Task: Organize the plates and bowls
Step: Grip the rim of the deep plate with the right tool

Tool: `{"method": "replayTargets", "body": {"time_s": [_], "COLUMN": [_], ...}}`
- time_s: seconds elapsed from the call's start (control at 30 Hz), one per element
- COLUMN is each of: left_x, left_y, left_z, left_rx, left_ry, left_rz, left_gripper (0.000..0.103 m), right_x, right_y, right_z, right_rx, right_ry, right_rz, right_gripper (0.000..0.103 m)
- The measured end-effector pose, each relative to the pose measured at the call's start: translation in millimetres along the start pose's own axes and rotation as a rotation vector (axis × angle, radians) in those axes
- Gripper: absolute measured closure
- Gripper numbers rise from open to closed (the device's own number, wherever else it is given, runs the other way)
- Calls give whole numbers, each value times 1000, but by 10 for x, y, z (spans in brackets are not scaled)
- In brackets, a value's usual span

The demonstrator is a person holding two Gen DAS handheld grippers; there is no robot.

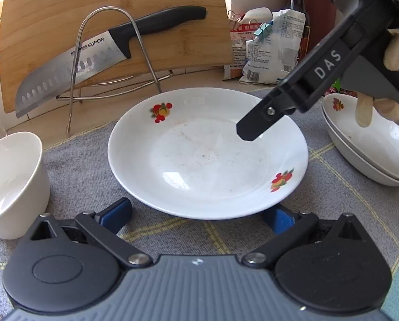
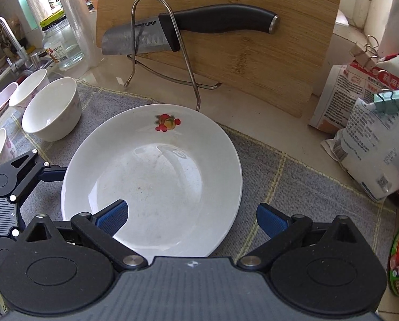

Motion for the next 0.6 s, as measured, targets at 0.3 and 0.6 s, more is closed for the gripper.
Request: {"method": "replayTargets", "body": {"time_s": [0.3, 0.6], "left_x": [-14, -20], "left_y": [22, 16], "left_z": [-2, -6], "left_rx": [4, 5], "left_ry": [5, 10], "left_rz": [-5, -1], "left_gripper": [0, 0], "right_x": [264, 356], "right_y": [-123, -219], "right_z": [-91, -77], "right_rx": [-13, -38], "right_ry": [-96, -131], "right_rz": [51, 55], "right_gripper": [0, 0]}}
Point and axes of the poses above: each gripper's, at about its wrist camera, not at the fingertips, and x roughly the way its jaws point, z to its left, y to its underside, the point moved 7 cm from there along x, roughly the way its jaws point, and after that the axes turned 13 degrees about -x, right-handed, at the moved point
